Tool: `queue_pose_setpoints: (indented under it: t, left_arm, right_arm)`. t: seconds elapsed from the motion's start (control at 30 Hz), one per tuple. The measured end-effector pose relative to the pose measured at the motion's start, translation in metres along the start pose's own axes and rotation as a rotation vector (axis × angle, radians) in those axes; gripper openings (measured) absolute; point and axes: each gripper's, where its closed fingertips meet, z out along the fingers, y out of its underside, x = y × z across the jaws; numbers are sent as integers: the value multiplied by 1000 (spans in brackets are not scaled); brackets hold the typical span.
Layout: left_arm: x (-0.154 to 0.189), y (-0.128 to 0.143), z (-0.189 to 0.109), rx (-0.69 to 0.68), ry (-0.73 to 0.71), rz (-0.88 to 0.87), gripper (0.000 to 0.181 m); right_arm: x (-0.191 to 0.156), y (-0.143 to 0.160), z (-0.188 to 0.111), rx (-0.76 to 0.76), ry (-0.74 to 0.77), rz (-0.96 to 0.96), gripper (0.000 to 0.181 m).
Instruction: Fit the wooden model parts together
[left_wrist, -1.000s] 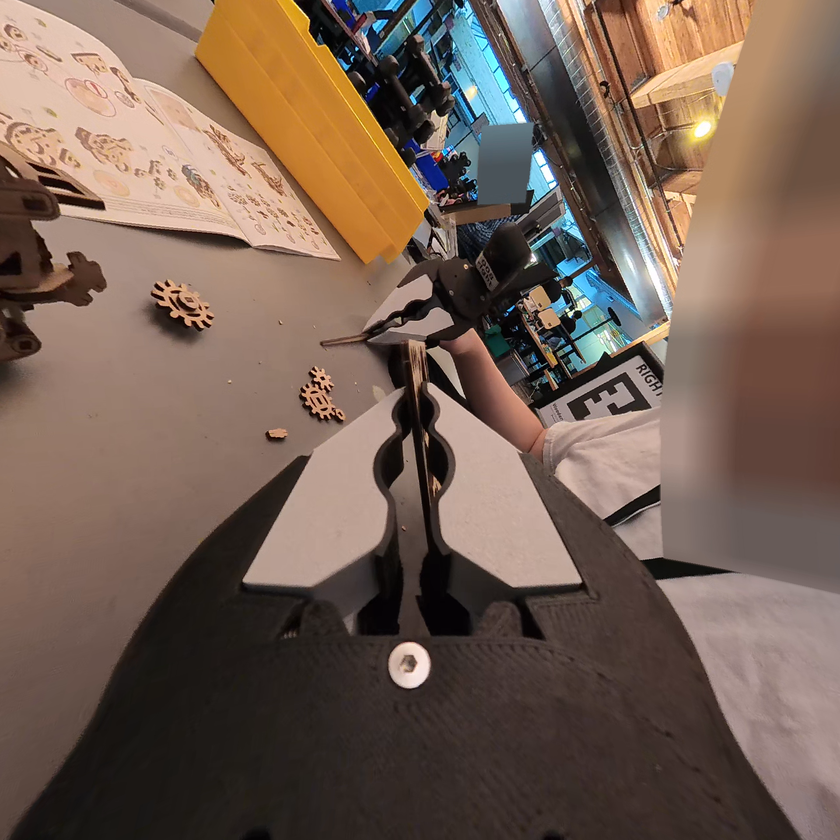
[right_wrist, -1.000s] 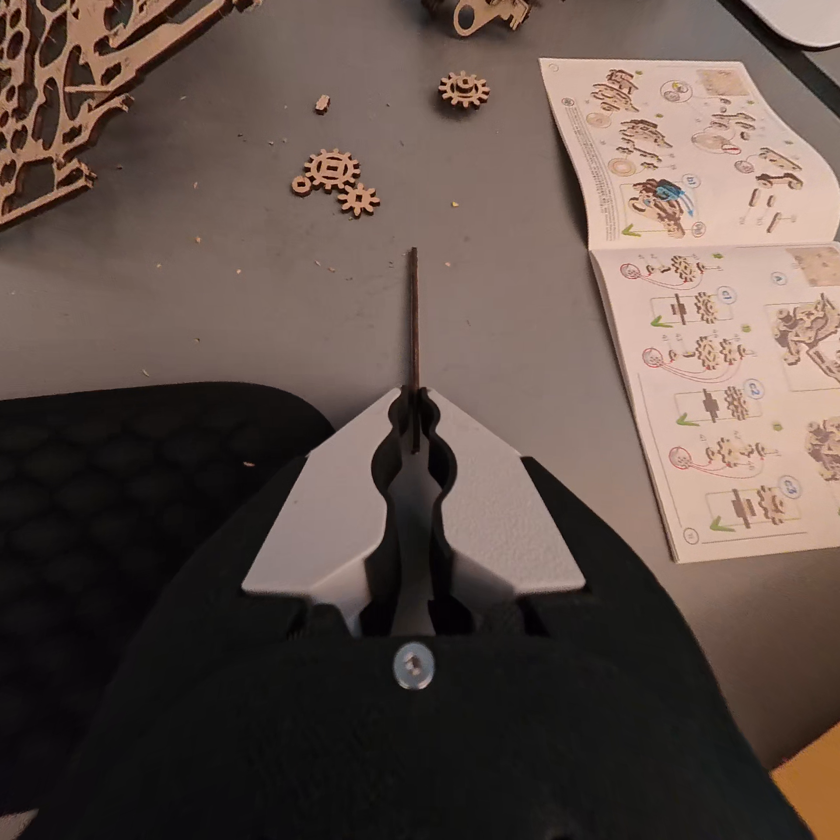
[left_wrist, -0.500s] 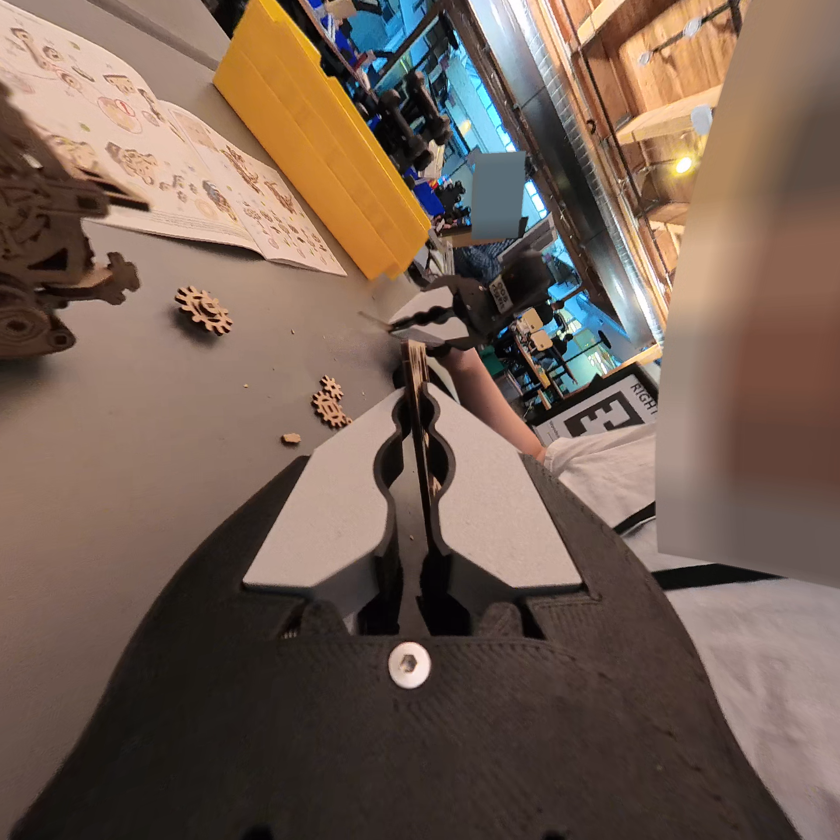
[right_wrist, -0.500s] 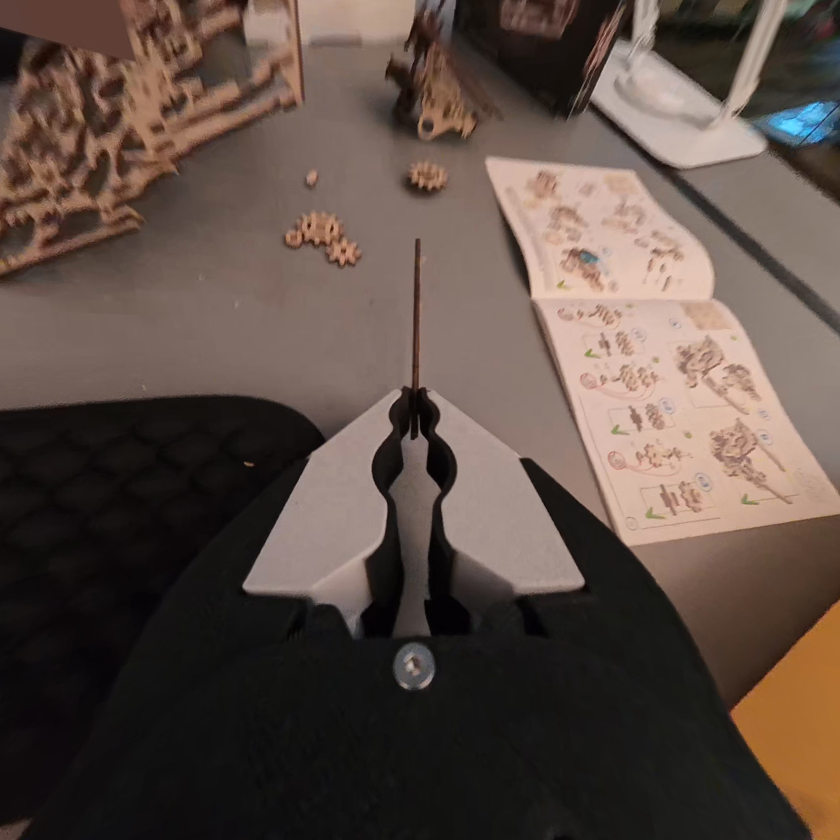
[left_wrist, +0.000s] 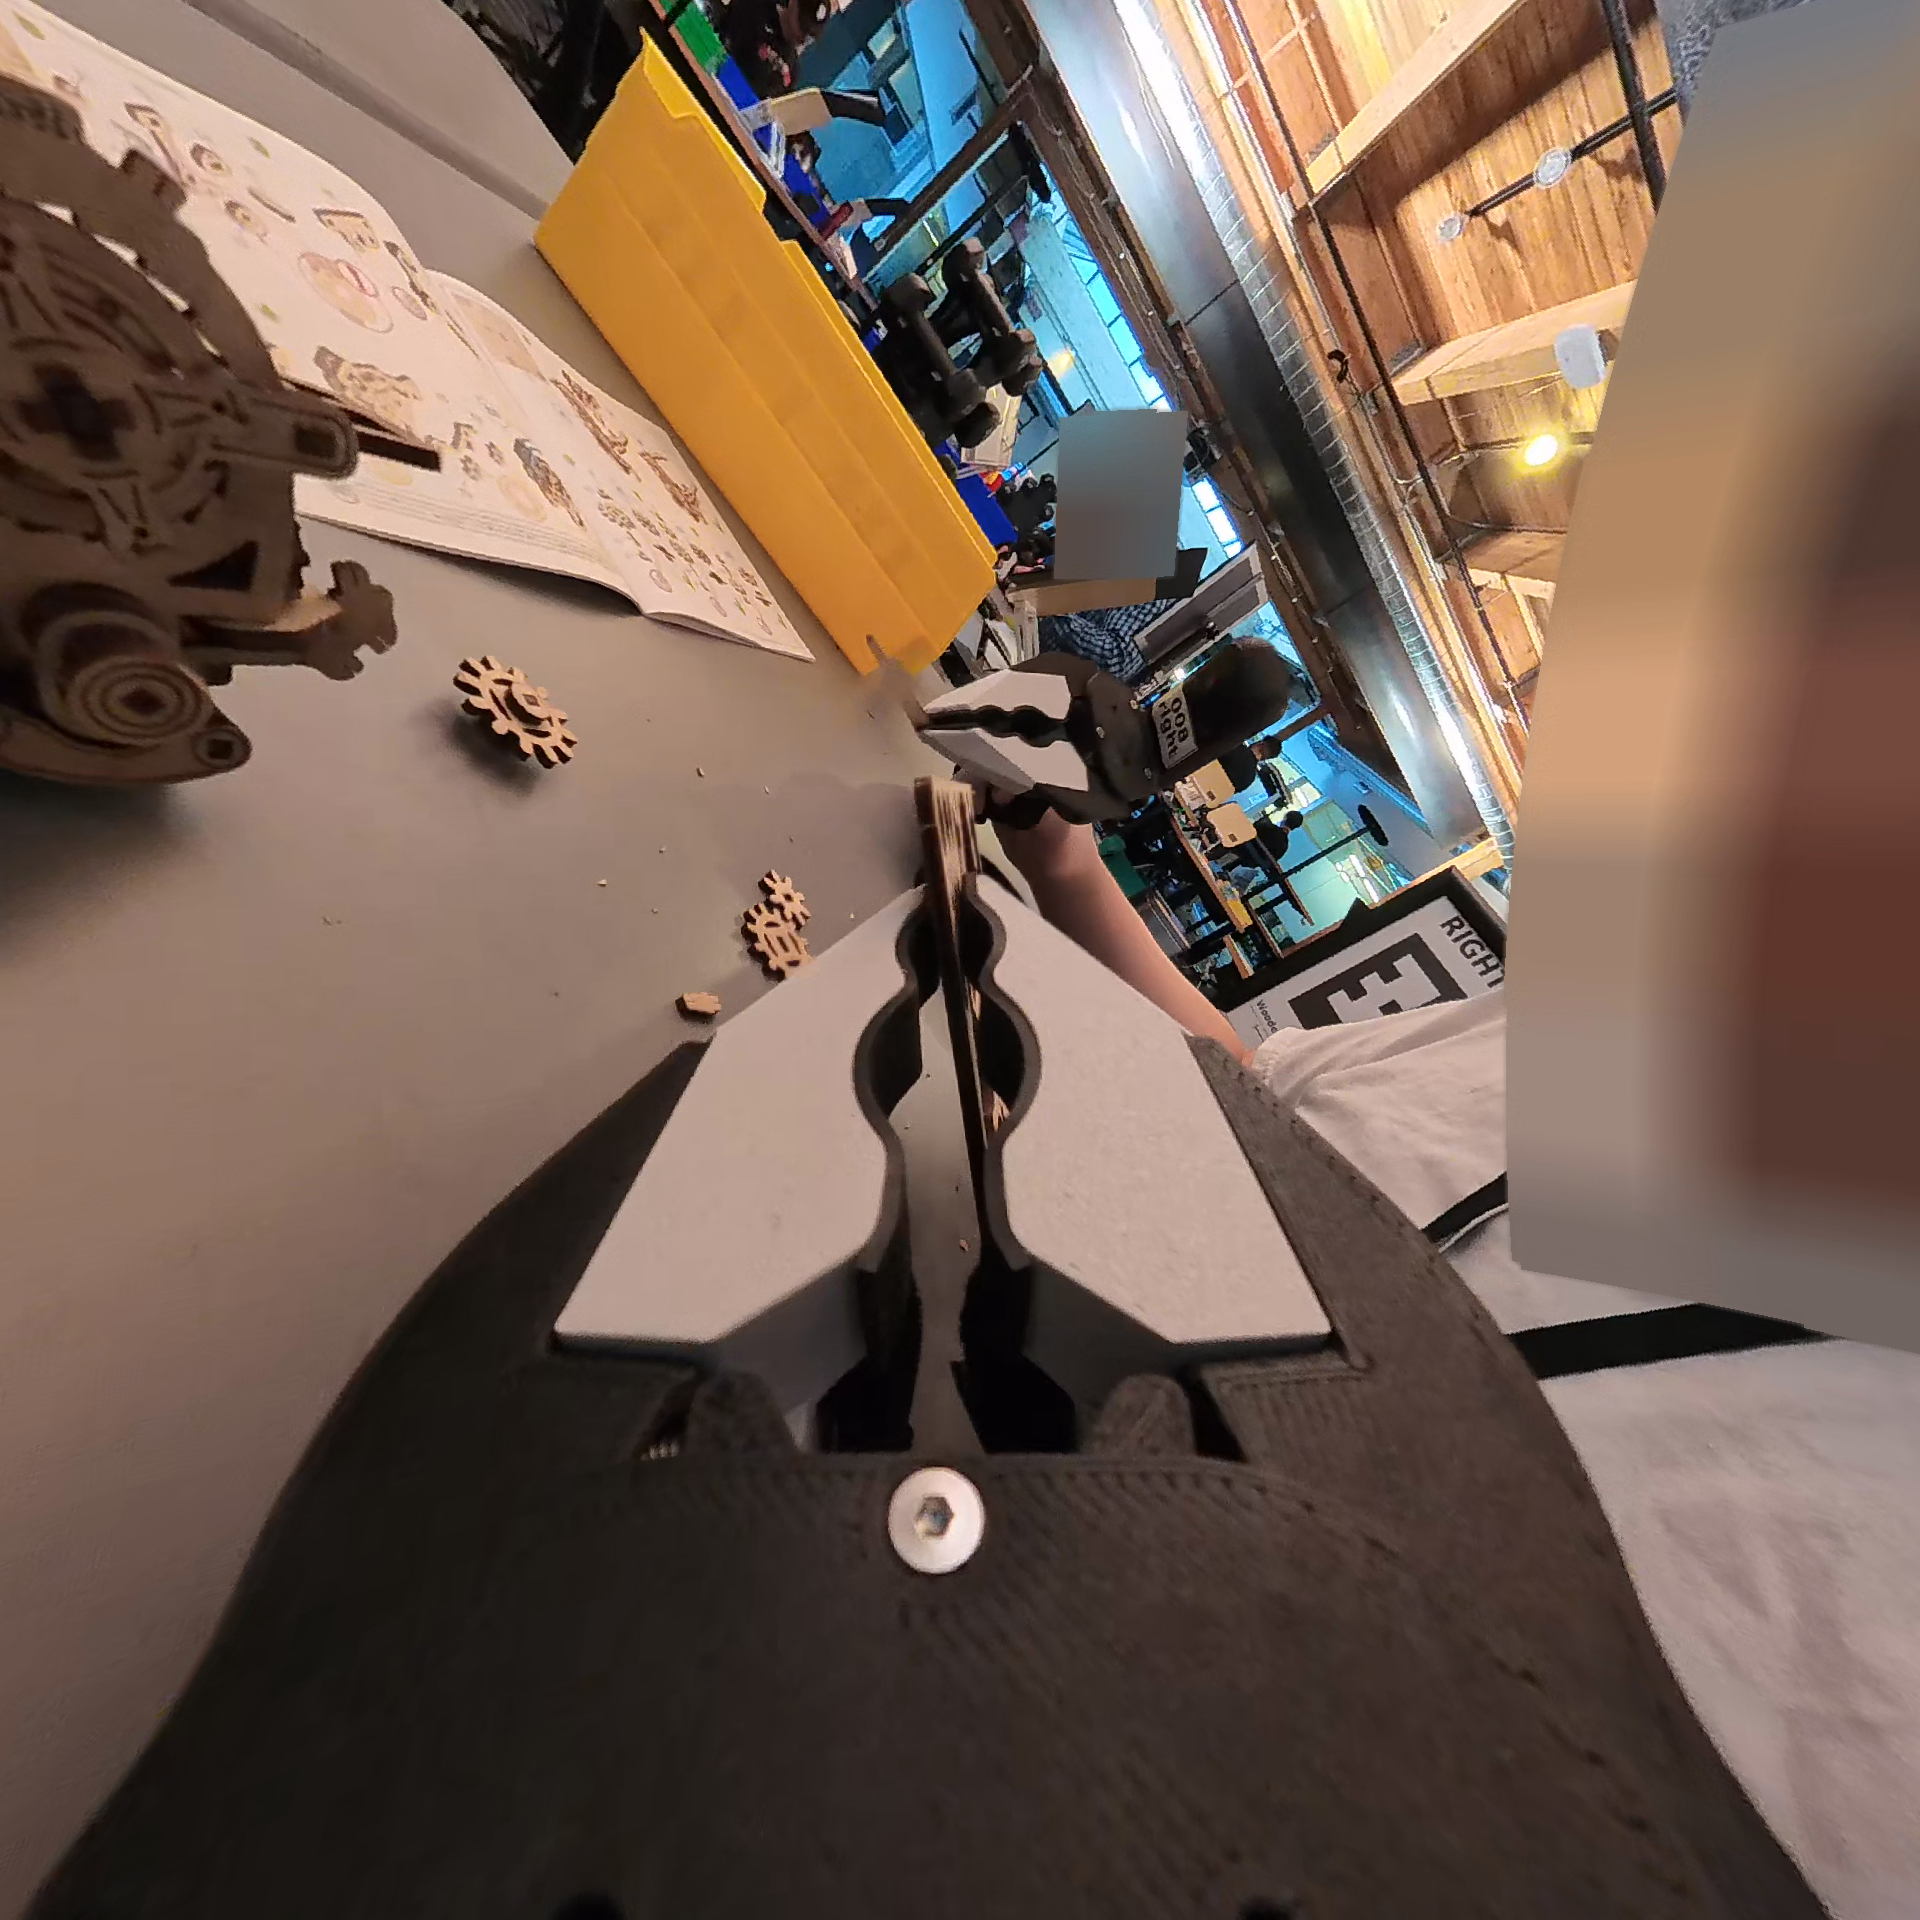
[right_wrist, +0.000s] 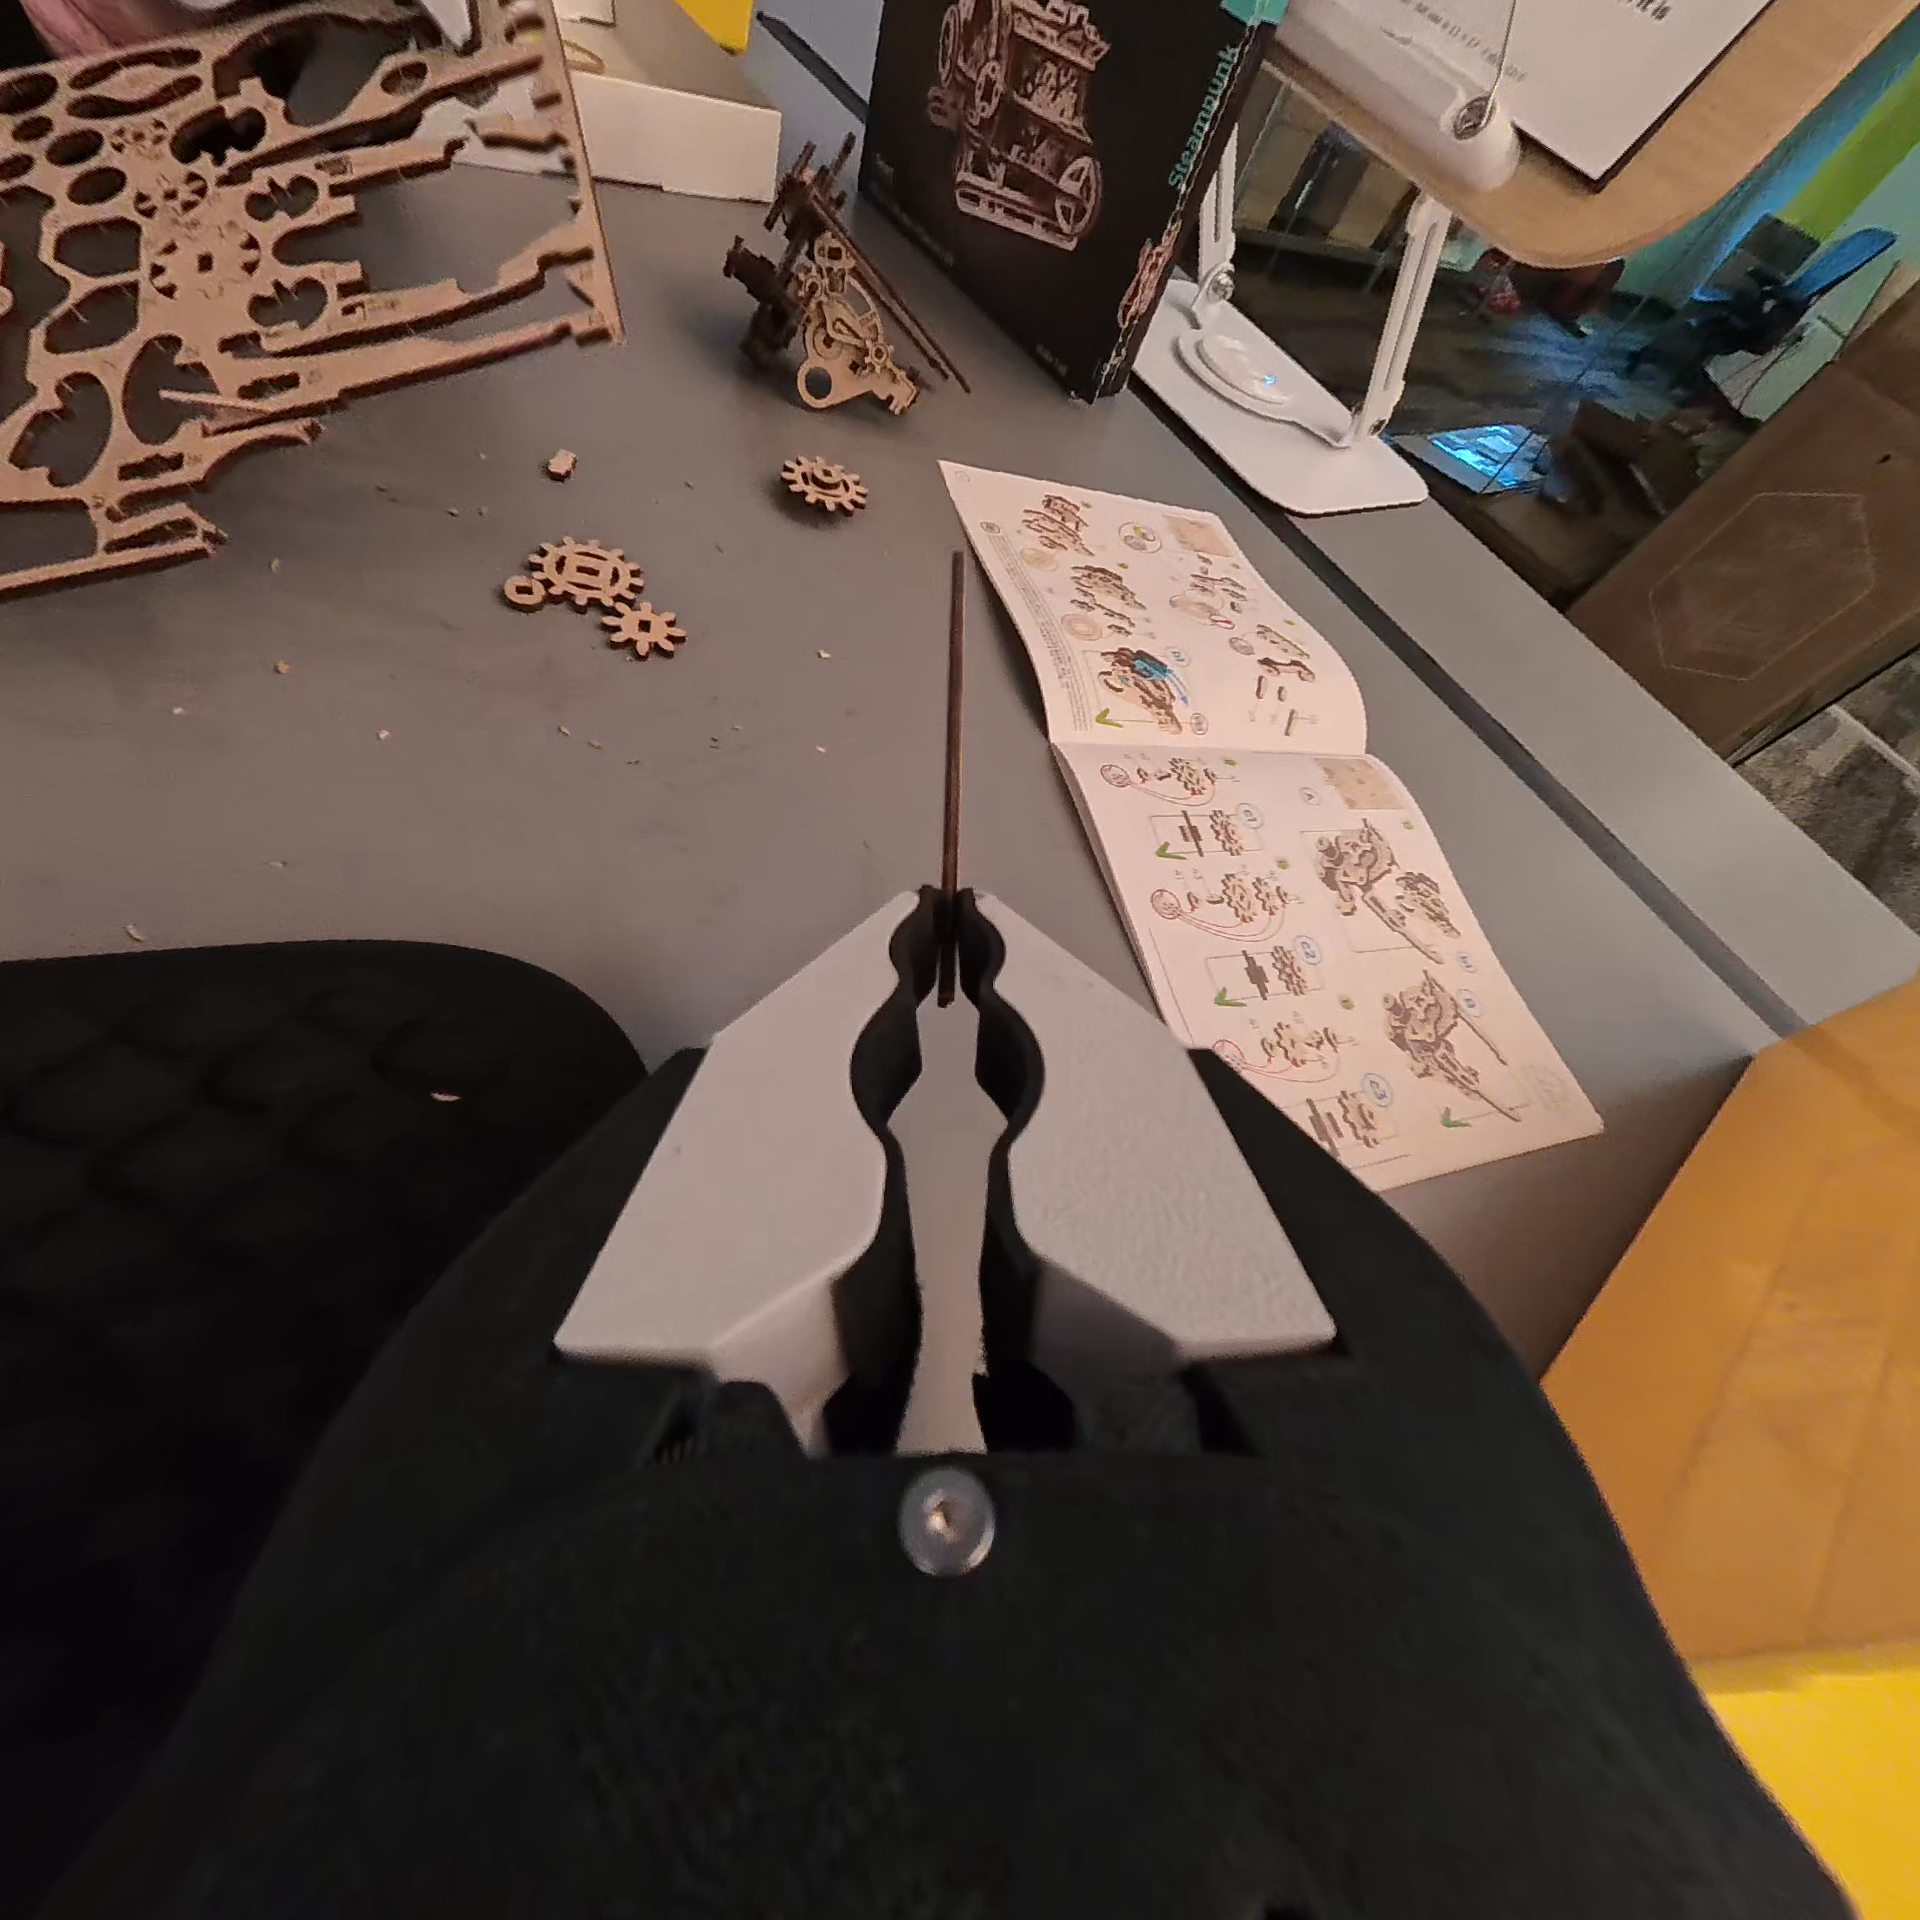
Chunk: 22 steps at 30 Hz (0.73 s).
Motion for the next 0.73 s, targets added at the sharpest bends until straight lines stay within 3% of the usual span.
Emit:
queue_pose_setpoints:
  t: [0.2,0.37,0.73]
  left_arm:
    - [-1,-3,-1,15,-8,8,0]
    - [-1,-3,-2,19,-9,10,0]
    - [-2,-3,-1,18,-12,8,0]
  right_arm:
    - [10,-3,-6,18,63,-16,0]
    - [40,-7,-22,48,231,0,0]
    - [64,-14,-42,144,329,93,0]
